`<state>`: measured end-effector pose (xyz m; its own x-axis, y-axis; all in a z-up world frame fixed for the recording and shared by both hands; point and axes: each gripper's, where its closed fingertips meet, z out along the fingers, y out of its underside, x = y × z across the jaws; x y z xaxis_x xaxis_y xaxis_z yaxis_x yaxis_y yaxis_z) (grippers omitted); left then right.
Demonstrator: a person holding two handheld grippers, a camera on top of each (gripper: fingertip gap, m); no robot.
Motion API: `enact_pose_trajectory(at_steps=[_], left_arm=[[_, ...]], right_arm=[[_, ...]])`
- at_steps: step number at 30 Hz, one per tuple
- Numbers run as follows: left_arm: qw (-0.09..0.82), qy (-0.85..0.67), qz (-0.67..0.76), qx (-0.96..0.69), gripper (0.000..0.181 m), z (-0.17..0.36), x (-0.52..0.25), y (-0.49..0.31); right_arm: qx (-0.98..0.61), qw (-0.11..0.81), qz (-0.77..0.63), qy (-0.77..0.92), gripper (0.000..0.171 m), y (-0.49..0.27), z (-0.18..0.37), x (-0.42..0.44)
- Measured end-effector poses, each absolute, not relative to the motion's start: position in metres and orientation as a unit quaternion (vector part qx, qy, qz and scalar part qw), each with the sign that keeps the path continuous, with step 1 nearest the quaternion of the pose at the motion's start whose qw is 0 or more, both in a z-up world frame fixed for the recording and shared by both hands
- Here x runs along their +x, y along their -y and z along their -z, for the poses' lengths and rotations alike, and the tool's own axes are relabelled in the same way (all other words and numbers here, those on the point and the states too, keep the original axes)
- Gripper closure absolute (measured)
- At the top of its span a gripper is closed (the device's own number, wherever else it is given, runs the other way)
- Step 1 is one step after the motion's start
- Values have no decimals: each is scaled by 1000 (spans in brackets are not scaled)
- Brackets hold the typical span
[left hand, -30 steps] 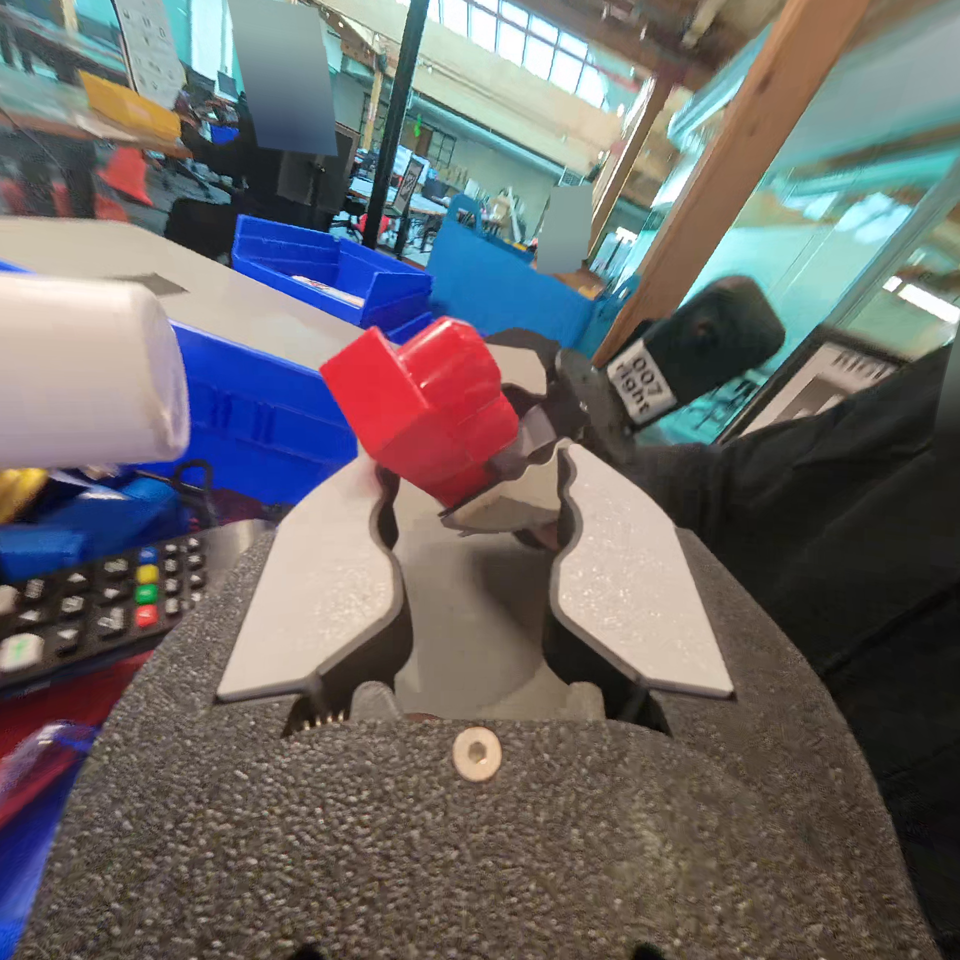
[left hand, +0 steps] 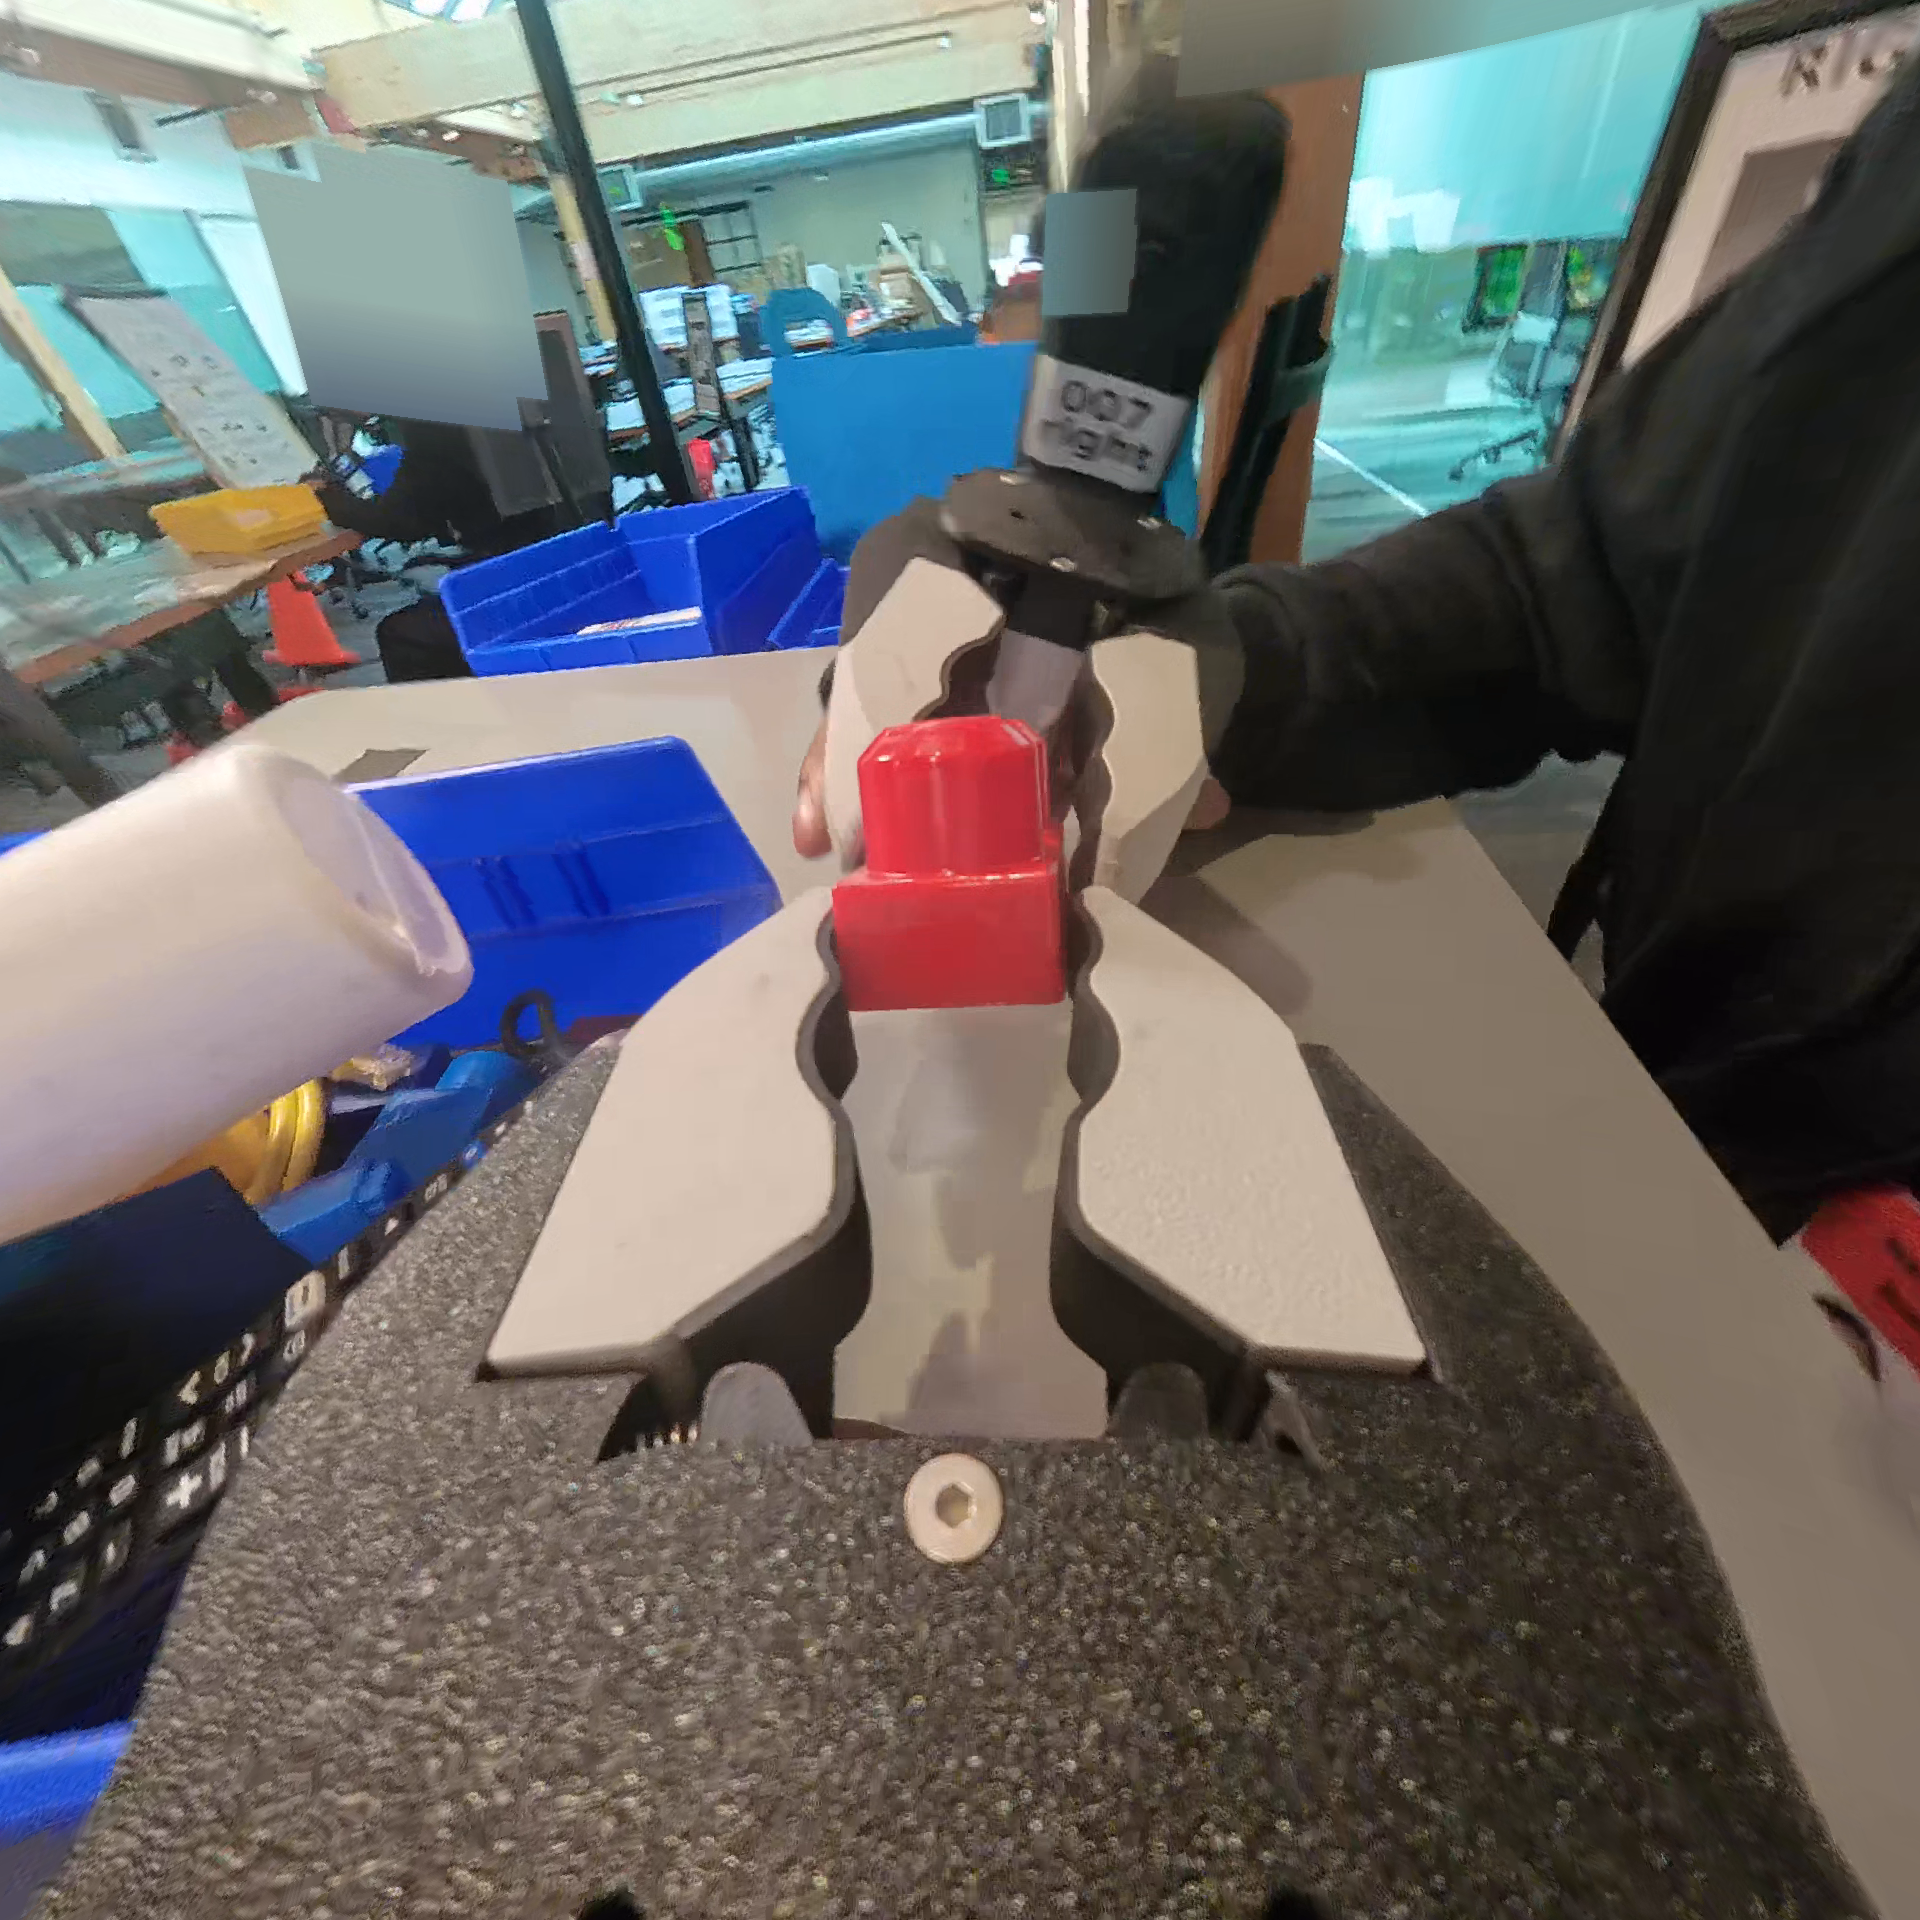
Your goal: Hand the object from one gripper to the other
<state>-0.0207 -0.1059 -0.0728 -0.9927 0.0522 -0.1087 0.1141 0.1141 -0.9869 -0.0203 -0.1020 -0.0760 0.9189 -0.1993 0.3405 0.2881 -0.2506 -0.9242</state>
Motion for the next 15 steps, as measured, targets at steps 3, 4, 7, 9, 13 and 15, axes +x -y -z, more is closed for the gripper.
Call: enact_pose_trajectory(at_steps=[3,4,7,9,13,15], left_arm=[[-14,-730,683,-4,143,66,-10,105],[-30,-724,689,-19,143,64,-7,104],[-71,-710,699,-57,143,62,-1,103],[-97,-702,702,-72,143,61,0,103],[-103,-712,691,-65,143,66,-5,106],[-106,-718,685,-56,143,69,-8,108]], right_arm=[[-722,603,336,38,115,108,63,-4],[-713,590,375,49,111,108,62,-2],[-694,534,476,78,96,107,64,5],[-681,514,513,95,95,105,65,5],[-661,522,530,101,100,104,61,1],[-654,526,534,101,113,104,60,0]])
